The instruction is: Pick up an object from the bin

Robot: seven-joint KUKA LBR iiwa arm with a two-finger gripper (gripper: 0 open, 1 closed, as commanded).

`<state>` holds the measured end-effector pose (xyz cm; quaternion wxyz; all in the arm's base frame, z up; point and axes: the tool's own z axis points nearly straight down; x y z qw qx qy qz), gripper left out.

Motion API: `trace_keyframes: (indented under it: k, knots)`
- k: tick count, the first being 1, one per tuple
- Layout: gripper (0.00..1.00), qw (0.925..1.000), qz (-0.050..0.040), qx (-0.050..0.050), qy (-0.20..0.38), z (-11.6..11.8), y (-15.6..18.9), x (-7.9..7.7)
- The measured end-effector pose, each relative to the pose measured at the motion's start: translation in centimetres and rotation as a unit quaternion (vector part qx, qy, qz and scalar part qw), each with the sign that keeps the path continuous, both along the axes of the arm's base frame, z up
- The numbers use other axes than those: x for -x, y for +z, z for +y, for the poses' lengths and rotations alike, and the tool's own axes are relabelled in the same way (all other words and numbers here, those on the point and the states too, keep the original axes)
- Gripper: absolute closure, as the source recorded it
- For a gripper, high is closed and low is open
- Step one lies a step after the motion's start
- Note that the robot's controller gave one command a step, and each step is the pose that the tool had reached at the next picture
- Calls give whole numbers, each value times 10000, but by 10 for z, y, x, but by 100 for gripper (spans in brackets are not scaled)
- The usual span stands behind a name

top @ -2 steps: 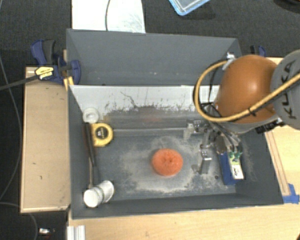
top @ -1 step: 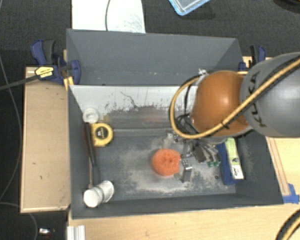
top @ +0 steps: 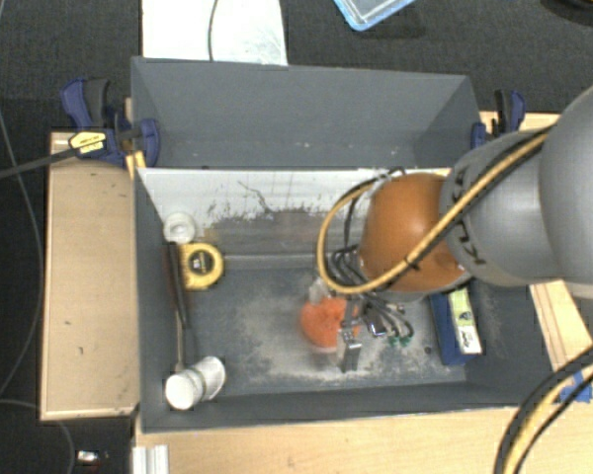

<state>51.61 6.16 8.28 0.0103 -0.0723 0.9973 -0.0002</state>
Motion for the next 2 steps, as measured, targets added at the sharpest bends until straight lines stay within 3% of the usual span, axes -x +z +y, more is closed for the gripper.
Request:
trace_keyframes:
  k: [1,2]
  knots:
    - [100,9991,8,-24,-432,-24,-12,-38]
    - [100,9991,9,-25,-428,-24,-12,-38]
